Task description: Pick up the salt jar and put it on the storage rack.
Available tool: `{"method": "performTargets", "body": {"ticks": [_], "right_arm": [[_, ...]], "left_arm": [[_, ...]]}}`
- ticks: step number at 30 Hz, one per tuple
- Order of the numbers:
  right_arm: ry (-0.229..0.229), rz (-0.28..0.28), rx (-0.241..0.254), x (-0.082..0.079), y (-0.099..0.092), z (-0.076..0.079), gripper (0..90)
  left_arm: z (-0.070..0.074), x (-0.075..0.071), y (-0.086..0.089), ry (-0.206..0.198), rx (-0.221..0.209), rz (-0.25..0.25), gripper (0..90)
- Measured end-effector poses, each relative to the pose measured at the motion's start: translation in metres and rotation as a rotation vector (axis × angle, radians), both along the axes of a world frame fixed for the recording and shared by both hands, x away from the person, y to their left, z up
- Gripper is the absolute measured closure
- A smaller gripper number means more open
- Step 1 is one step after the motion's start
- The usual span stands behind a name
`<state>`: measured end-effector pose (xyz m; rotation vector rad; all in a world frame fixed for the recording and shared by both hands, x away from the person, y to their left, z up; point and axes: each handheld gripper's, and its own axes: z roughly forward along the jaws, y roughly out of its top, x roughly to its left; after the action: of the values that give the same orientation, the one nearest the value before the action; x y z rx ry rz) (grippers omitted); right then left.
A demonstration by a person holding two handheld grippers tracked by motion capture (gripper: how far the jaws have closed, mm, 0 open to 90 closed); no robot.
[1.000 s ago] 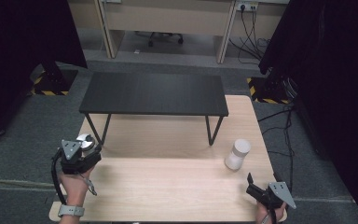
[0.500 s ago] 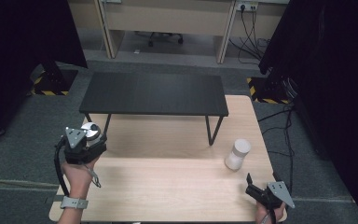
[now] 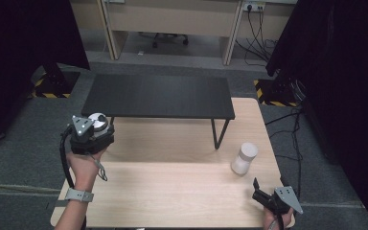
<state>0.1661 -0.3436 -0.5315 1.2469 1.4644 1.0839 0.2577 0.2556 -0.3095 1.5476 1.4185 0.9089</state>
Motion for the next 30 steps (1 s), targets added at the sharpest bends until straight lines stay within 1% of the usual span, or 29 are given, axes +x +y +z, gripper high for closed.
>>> {"method": "performTargets", "body": {"ticks": [1, 2, 4, 5, 7, 14, 21, 24, 30], "right_arm": [[0.000, 0.000, -0.002, 0.000, 0.000, 0.000, 0.3], [0.000, 0.002, -0.006, 0.000, 0.000, 0.000, 0.3], [0.001, 0.004, -0.008, 0.000, 0.000, 0.000, 0.3], [0.001, 0.004, -0.007, 0.000, 0.000, 0.000, 0.3], [0.001, 0.004, -0.007, 0.000, 0.000, 0.000, 0.3], [0.000, 0.004, -0.007, 0.000, 0.000, 0.000, 0.3], [-0.002, 0.004, -0.008, 0.000, 0.000, 0.000, 0.3], [-0.003, 0.004, -0.007, 0.000, 0.000, 0.000, 0.3], [-0.005, 0.003, -0.006, -0.001, 0.000, -0.001, 0.3]], "left_arm": [[0.001, 0.001, 0.001, -0.003, -0.016, 0.001, 30.7], [0.003, 0.003, 0.002, -0.006, -0.022, 0.001, 30.7], [0.006, 0.006, -0.001, -0.009, -0.014, 0.007, 30.7], [0.010, 0.009, -0.001, -0.010, -0.013, 0.001, 30.6], [0.012, 0.010, -0.002, -0.013, -0.015, -0.001, 30.6], [0.025, 0.015, -0.005, -0.021, 0.017, -0.004, 30.7], [0.039, 0.018, -0.006, -0.041, 0.035, -0.011, 30.7], [0.042, 0.019, -0.006, -0.049, 0.029, -0.010, 30.7], [0.047, 0.028, -0.007, -0.053, 0.037, -0.004, 30.6]]}}
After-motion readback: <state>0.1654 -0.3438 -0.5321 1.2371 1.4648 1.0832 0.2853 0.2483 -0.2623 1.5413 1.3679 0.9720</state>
